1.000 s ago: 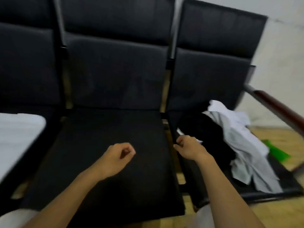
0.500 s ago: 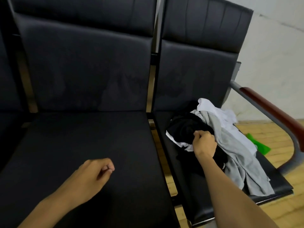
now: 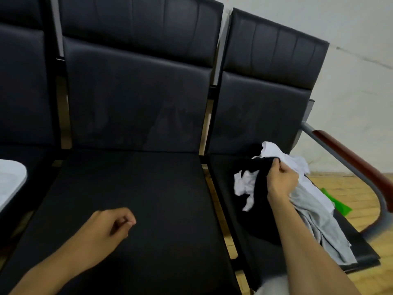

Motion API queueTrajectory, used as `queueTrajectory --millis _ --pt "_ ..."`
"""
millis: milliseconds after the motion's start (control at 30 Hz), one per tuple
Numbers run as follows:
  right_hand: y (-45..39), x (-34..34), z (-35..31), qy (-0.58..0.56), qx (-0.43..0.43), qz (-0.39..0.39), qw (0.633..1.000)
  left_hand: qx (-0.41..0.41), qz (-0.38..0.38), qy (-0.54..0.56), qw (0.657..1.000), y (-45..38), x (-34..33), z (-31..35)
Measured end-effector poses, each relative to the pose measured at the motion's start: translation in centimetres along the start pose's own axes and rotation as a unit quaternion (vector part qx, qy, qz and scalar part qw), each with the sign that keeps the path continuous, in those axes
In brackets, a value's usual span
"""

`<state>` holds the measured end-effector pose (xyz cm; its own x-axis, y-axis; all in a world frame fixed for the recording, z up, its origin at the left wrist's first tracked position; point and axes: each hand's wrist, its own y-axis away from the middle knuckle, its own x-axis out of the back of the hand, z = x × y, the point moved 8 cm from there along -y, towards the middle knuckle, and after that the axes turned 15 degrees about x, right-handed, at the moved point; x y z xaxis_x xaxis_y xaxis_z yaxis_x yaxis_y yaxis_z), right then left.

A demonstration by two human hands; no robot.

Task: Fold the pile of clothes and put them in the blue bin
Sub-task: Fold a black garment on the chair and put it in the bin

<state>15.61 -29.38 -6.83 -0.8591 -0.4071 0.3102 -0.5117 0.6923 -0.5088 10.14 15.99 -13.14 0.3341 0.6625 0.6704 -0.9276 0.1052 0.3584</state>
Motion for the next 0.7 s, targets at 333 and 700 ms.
queueTrajectory --millis 333,700 --pt "9.9 2.5 -29.2 -0.627 0.018 -0.235 0.743 -0.064 -0.009 0.165 0.984 3.7 2.0 4.6" --pt "15.8 -4.7 -17.1 -0.367 -0.146 -0.207 0.895 0.047 0.106 0.113 0.987 2.3 6.6 -4.8"
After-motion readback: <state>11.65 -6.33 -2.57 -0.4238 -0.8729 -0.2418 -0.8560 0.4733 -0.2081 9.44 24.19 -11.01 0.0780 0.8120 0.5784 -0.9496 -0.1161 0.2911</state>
